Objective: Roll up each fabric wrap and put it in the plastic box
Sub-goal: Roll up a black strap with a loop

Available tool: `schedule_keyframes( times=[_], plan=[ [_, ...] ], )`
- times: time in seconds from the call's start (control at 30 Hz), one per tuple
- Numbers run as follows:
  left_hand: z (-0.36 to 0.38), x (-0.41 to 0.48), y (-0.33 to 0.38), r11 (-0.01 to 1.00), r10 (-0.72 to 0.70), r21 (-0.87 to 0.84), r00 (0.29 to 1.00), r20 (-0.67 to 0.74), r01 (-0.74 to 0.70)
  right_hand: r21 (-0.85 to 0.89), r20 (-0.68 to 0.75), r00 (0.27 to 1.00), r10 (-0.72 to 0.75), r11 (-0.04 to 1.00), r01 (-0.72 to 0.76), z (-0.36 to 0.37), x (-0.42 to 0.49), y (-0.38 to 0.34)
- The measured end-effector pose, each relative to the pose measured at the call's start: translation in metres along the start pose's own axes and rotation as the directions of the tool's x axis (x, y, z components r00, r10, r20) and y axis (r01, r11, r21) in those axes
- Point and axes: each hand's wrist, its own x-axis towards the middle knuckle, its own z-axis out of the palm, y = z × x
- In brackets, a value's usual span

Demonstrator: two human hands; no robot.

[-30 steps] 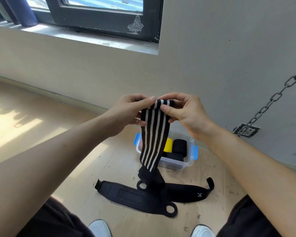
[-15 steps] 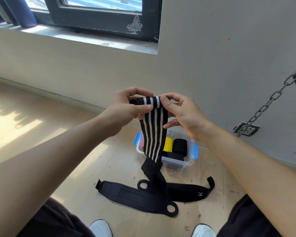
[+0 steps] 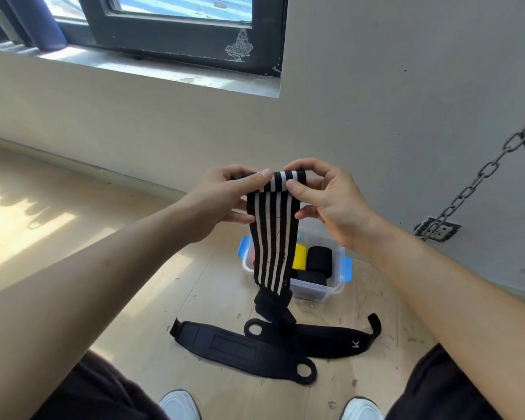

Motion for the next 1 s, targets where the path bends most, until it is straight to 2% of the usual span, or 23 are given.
schedule_keyframes(
  times=[0.27,0.43,0.63,0.8,1.0],
  plan=[
    [-0.0022,-0.0002,-0.0009,0.995,0.091,-0.029,0.995,-0.048,-0.092,-0.008,0.011,0.998,0.060,0.998,-0.060,-0.0018,0.0037,-0.0025],
    [-0.0006,-0.0008,-0.0022,0.985,0.154,-0.063,0.986,-0.061,-0.158,-0.089,0.013,0.994,0.110,0.990,-0.108,-0.0018,0.0046,-0.0010],
    [0.0013,0.0006,-0.0014,0.982,0.174,-0.066,0.982,-0.066,-0.179,-0.042,-0.001,0.999,0.035,0.999,-0.035,-0.0031,0.0023,-0.0031],
    [-0.0007,0.0007,-0.0042,0.993,0.100,0.058,0.994,0.039,-0.102,-0.020,-0.050,0.999,-0.021,1.000,0.020,-0.0034,0.0004,-0.0051],
    [0.0019,0.0007,-0.0074,0.985,0.122,0.121,0.992,0.016,-0.123,-0.066,-0.105,0.991,-0.083,0.995,0.076,-0.0042,0.0001,-0.0028]
  ],
)
